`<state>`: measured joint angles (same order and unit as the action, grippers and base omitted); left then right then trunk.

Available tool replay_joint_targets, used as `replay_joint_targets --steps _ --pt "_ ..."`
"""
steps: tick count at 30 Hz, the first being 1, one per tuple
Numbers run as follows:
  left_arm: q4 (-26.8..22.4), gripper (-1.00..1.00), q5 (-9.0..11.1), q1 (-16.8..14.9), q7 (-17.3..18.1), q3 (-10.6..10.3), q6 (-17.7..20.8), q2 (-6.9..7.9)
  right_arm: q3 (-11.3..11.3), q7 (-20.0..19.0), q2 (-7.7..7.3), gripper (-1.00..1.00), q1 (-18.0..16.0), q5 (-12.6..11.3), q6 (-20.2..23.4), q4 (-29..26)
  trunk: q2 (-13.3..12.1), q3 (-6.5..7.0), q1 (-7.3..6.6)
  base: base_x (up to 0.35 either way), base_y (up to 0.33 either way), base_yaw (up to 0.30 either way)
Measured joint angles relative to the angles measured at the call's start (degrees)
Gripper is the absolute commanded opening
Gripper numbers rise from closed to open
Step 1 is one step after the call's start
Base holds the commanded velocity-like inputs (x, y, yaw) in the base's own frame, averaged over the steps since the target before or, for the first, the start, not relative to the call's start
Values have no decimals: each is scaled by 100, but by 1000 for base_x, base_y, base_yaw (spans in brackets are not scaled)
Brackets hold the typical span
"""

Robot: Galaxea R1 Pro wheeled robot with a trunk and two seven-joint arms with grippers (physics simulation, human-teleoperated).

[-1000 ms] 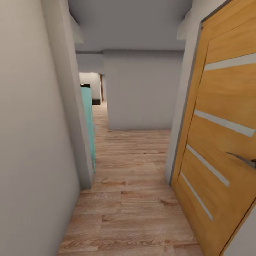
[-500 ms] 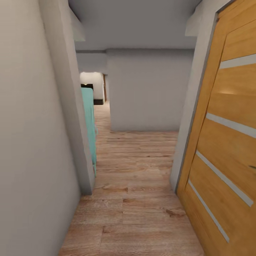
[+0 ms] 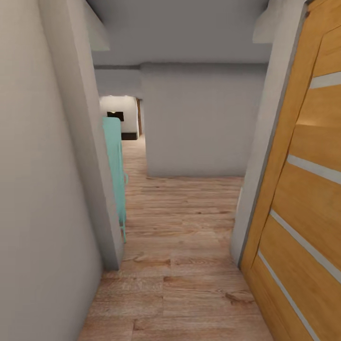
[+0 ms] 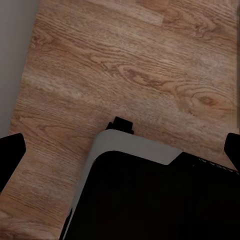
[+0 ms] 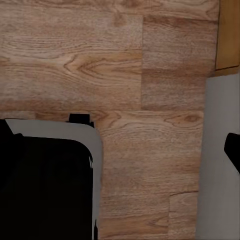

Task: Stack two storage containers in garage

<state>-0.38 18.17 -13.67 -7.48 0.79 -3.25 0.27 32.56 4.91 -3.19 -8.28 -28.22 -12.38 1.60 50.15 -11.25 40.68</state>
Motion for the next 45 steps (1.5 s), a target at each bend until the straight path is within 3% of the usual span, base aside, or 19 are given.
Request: replay_joint_targets --steps 16,45 --pt "0 100 0 -1 0 3 -6 0 -112 11 0 100 0 -78 -16 0 0 0 0 323 0 0" --pt "-2 100 0 -1 0 -2 -9 0 -28 -36 -16 100 0 2 -10 0 0 0 0 323 0 0"
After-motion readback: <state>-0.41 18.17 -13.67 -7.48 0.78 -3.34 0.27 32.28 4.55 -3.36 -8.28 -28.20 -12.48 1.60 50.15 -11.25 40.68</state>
